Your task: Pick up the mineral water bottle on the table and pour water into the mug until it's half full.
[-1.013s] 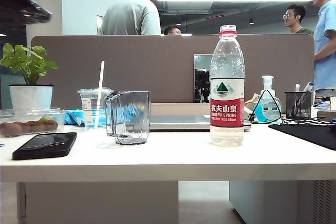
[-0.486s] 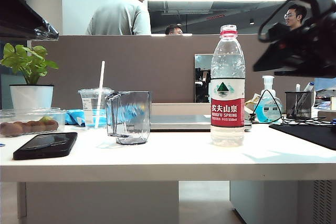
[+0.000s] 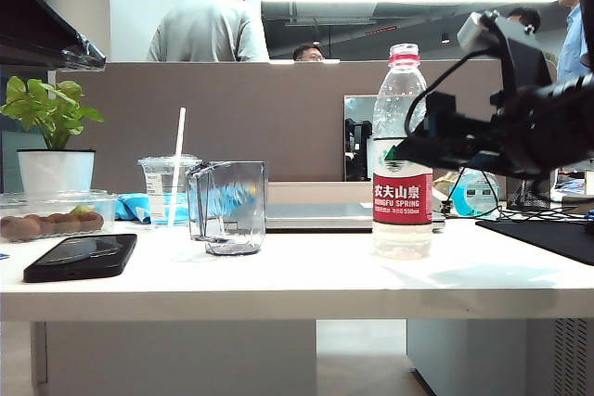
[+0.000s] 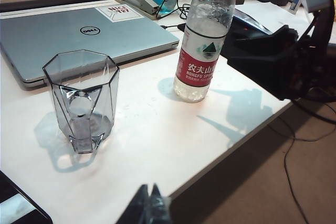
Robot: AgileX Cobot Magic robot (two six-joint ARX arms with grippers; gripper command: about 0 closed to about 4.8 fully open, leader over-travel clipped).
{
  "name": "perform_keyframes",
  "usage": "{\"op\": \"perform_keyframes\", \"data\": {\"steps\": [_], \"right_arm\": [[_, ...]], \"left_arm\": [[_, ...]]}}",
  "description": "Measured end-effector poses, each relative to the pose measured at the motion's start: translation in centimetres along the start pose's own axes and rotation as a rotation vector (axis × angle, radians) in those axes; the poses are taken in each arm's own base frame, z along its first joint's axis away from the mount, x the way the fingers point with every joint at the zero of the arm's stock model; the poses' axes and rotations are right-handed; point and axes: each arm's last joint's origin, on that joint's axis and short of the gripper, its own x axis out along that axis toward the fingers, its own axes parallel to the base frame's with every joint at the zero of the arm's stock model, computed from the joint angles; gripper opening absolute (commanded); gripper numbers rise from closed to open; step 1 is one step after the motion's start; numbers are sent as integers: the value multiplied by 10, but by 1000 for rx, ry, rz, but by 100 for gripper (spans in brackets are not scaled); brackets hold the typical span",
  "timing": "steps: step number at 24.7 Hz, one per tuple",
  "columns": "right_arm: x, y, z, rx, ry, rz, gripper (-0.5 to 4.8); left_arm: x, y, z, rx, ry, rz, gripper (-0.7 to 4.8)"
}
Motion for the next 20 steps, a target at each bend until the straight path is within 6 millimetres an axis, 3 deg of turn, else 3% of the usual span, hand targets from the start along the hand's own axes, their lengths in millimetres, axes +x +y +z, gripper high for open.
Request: {"op": "perform_keyframes", "data": {"steps": [3,11,18,20], "right_arm": [[5,-2,-7,-5,-31,0,479],[32,-6,-11,-9,-54,2,479],[67,-12,-16,-10,-66,3,479],[71,-12,-16,-11,-72,3,450]], "left_arm": [[0,0,-1,-3,8,0,-3],[0,0,-4,-14,38,-10,-3],[0,0,-5,-18,46,-17,-3],[0,0,-5,-18,46,-17,-4]]}}
